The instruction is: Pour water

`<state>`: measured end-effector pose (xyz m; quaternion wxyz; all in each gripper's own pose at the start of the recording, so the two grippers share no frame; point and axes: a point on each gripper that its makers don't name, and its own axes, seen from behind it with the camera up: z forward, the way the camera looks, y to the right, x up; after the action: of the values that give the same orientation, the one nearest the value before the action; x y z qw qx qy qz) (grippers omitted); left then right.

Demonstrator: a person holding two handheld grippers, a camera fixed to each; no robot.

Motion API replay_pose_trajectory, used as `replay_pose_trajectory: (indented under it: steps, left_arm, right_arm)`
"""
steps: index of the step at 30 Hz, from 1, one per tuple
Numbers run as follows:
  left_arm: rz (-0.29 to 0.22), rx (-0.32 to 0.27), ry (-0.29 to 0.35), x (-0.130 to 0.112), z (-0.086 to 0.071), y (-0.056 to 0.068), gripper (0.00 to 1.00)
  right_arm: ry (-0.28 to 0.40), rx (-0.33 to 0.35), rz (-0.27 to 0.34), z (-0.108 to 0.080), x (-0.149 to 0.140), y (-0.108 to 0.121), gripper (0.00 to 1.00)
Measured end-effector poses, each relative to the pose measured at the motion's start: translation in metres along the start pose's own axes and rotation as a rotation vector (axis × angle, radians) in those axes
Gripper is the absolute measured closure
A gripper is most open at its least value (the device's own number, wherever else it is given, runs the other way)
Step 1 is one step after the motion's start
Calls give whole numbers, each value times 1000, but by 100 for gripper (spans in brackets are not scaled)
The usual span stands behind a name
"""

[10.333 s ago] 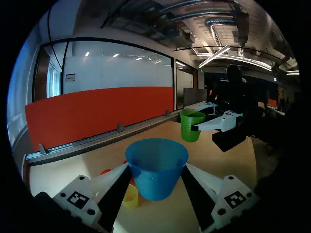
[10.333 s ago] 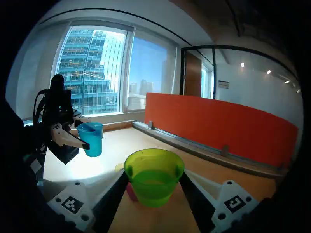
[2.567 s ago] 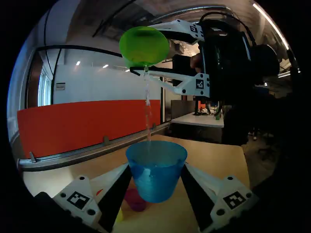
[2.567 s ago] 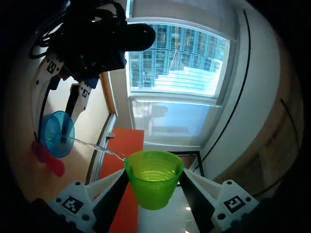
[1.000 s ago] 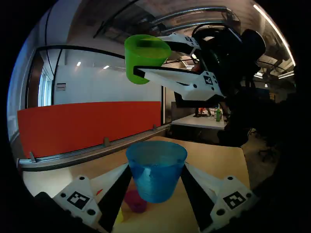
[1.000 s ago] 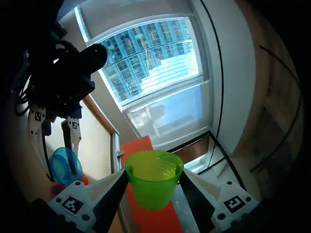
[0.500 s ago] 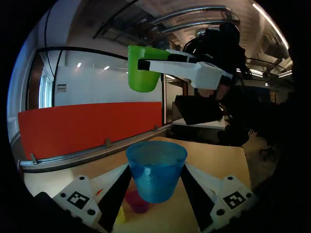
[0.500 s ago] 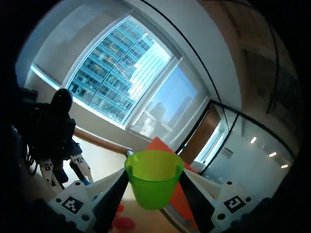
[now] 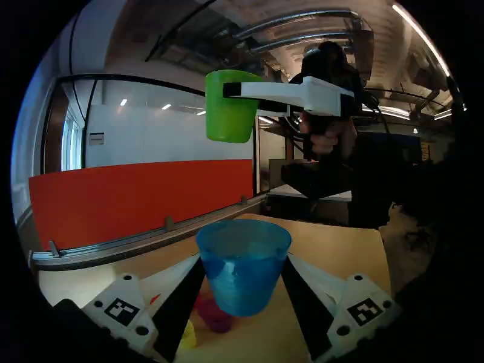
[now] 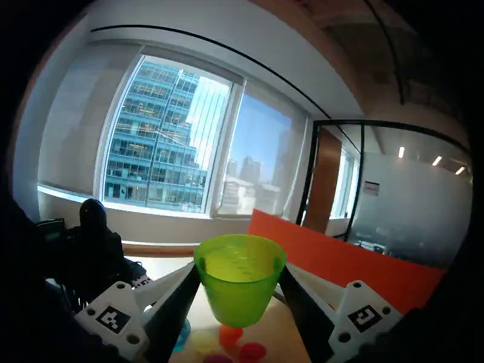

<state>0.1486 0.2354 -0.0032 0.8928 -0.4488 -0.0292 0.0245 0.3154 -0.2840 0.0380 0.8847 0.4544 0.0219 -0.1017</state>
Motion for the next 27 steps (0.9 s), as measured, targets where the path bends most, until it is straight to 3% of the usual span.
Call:
replay_pose_trajectory:
  steps: [10,27]
  left_arm:
    - [9,15,-12,-2,-2,-5,18]
    - [14,51,-42,-12,-13,-17,18]
  right_arm:
    - [-26,-22,15,-14,-16,9,12]
    - [-42,-87,86,-60,-42,36,12]
